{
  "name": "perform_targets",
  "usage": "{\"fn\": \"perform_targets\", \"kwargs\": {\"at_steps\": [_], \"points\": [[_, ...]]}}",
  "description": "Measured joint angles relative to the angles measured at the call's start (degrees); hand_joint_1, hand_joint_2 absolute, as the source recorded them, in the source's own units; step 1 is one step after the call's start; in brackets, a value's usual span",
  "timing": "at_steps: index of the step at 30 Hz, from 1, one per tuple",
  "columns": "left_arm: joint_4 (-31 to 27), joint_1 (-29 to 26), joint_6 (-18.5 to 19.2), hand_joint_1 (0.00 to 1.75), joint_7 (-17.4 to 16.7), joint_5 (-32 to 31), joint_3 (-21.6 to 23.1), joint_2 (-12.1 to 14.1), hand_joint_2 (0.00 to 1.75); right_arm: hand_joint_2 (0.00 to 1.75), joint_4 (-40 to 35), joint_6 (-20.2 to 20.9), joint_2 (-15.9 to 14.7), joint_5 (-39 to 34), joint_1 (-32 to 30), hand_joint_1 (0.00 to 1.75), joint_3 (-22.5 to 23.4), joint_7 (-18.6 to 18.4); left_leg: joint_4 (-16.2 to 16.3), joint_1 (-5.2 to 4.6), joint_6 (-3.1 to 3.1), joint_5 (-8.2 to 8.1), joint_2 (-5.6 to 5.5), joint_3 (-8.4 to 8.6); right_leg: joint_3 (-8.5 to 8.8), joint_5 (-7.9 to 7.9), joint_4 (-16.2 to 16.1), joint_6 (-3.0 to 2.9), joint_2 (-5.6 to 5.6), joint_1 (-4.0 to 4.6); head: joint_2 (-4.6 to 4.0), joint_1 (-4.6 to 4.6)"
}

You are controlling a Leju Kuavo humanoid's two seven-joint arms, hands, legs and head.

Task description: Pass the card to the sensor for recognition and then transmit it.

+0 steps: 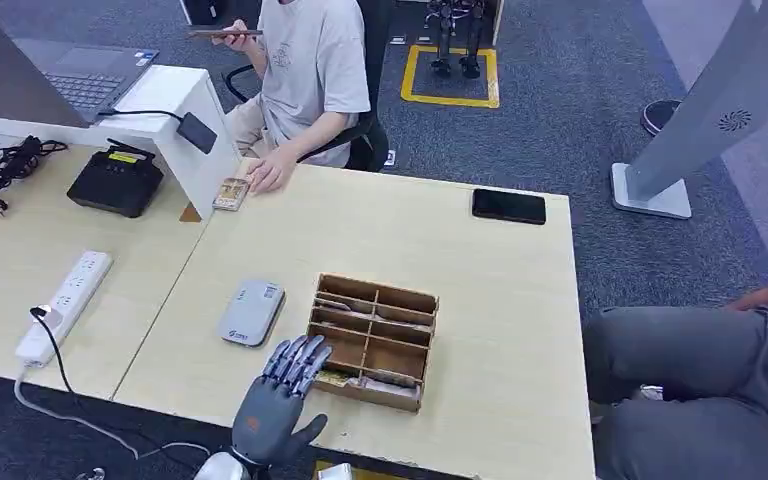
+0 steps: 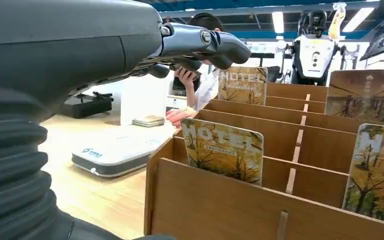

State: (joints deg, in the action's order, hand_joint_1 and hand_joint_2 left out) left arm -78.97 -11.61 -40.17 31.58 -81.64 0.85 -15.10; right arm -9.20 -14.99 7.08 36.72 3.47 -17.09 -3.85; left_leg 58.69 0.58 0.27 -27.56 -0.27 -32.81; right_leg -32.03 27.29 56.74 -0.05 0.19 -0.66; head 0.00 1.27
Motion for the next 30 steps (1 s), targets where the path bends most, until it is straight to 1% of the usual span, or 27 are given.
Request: {"fn": "perform_targets", "kwargs": {"at_steps": [6,7,8,9,12,14,16,17,18,20,21,22,23,24,25,26,28,29,30], "points": [[0.0,0.01,0.0,0.02,0.79,-0.74,-0.02,-0.22,1.75,0.0,0.0,-0.02,0.0,0.35,0.0,0.0,0.07,-0.02,0.0,0.0,0.0,0.0,0.0,0.0,0.0,0.0,0.0,0.0,0.0,0.0,0.0,0.0],[0.0,0.01,0.0,0.14,0.72,-1.07,-0.02,-0.22,1.75,0.0,0.0,-0.02,0.0,0.48,0.0,0.0,0.09,-0.02,0.0,0.0,0.0,0.0,0.0,0.0,0.0,0.0,0.0,0.0,0.0,0.0,0.0,0.0],[0.0,0.0,0.0,0.14,0.55,-1.22,-0.02,-0.22,1.75,0.0,0.0,-0.02,0.0,0.5,0.0,0.0,0.11,-0.02,0.0,0.0,0.0,0.0,0.0,0.0,0.0,0.0,0.0,0.0,0.0,0.0,0.0,0.0],[0.0,0.01,0.0,1.75,0.2,-1.47,-0.02,-0.22,1.75,0.0,0.0,-0.02,0.02,0.55,0.0,0.0,0.15,-0.02,0.0,0.0,0.0,0.0,0.0,0.0,0.0,0.0,0.0,0.0,0.0,0.0,0.0,0.0],[0.02,0.02,0.0,1.75,-0.85,-1.72,-0.02,-0.13,1.75,0.0,-0.04,0.0,0.02,0.81,0.0,0.0,0.26,0.0,0.0,0.0,0.0,0.0,0.0,0.0,0.0,0.0,0.0,0.0,0.0,0.0,0.0,0.0],[0.13,0.0,0.0,1.75,-2.67,-2.3,0.02,0.09,1.75,0.0,-0.09,0.0,0.02,1.09,0.01,0.0,0.33,0.0,0.0,0.0,0.0,0.0,0.0,0.0,0.0,0.0,0.0,0.0,0.0,0.0,0.0,0.0],[0.13,-0.01,0.0,1.69,-3.5,-2.18,0.15,0.46,1.75,0.0,-0.09,0.0,0.02,1.18,0.0,0.0,0.35,0.0,0.0,0.0,0.0,0.0,0.0,0.0,0.0,0.0,0.0,0.0,0.0,0.0,0.0,0.0],[0.13,-0.04,0.0,1.69,-3.82,-2.08,0.15,0.57,1.75,0.0,-0.09,0.0,0.02,1.2,0.0,0.0,0.37,0.0,0.0,0.0,0.0,0.0,0.0,0.0,0.0,0.0,0.0,0.0,0.0,0.0,0.0,0.0],[0.13,-0.04,0.0,1.52,-3.98,-2.03,0.15,0.63,1.75,0.0,-0.11,0.07,0.02,1.27,0.01,0.0,0.39,0.0,0.0,0.0,0.0,0.0,0.0,0.0,0.0,0.0,0.0,0.0,0.0,0.0,0.0,0.0],[0.13,-0.01,0.0,1.54,-4.35,-1.99,0.2,0.77,1.75,0.0,-0.15,0.09,0.02,1.36,0.0,0.0,0.42,0.0,0.0,0.0,0.0,0.0,0.0,0.0,0.0,0.0,0.0,0.0,0.0,0.0,0.0,0.0],[0.13,0.1,-0.02,1.27,-4.44,-1.9,0.24,0.77,1.75,0.0,-0.15,0.09,0.04,1.49,0.0,0.0,0.42,-0.02,0.0,0.0,0.0,0.0,0.0,0.01,0.0,0.0,0.0,0.0,0.0,0.0,0.0,0.0],[0.13,0.19,-0.02,1.24,-4.44,-1.86,0.28,0.77,1.75,0.0,-0.17,0.11,0.04,1.6,0.01,0.0,0.42,-0.02,0.0,0.0,0.0,0.0,0.0,0.01,0.0,0.0,0.0,0.0,0.0,0.0,0.0,0.0],[0.13,0.2,-0.02,1.24,-4.44,-1.77,0.35,0.77,1.75,0.0,-0.2,0.09,0.09,1.66,0.0,0.0,0.42,0.0,0.0,0.0,0.0,0.0,0.0,0.01,0.0,0.0,0.0,0.0,0.0,0.0,0.0,0.0],[0.13,0.19,-0.04,1.47,-4.44,-1.68,0.42,0.77,1.75,0.0,-0.2,0.09,0.11,1.66,0.0,0.0,0.44,-0.02,0.0,0.0,0.0,0.0,0.0,0.01,0.0,0.0,0.0,0.0,0.0,0.0,0.0,0.0],[0.13,0.21,-0.07,1.64,-4.44,-1.68,0.46,0.77,1.75,0.0,-0.2,0.09,0.15,1.68,0.0,0.0,0.44,0.0,0.0,0.0,0.0,0.0,0.01,0.01,0.0,0.0,0.0,0.0,0.0,0.0,0.0,0.0],[0.13,0.21,-0.09,1.64,-4.46,-1.68,0.46,0.77,1.75,0.0,-0.2,0.09,0.15,1.68,0.0,0.0,0.44,0.0,0.0,0.0,0.0,0.0,0.01,0.01,0.0,0.0,0.0,0.0,0.0,0.0,0.0,0.0],[0.13,0.29,-0.09,1.52,-4.46,-1.68,0.5,0.77,1.75,0.0,-0.2,0.09,0.22,1.68,0.02,0.0,0.46,0.0,0.0,0.0,0.0,0.0,0.0,0.01,0.0,0.0,0.0,0.0,0.0,0.0,0.0,0.0],[0.13,0.31,-0.09,1.55,-4.46,-1.66,0.5,0.77,1.75,0.0,-0.2,0.09,0.24,1.68,0.01,0.0,0.48,0.0,0.0,0.0,0.0,0.0,0.0,0.01,0.0,0.0,0.0,0.0,0.0,0.0,0.0,0.0],[0.13,0.31,-0.11,1.75,-4.35,-1.33,0.52,0.77,1.75,0.0,-0.2,0.09,0.28,1.68,0.01,0.0,0.5,0.0,0.0,0.0,0.0,0.0,0.01,0.01,0.0,0.0,0.0,0.0,0.0,0.0,0.0,0.0]]}}
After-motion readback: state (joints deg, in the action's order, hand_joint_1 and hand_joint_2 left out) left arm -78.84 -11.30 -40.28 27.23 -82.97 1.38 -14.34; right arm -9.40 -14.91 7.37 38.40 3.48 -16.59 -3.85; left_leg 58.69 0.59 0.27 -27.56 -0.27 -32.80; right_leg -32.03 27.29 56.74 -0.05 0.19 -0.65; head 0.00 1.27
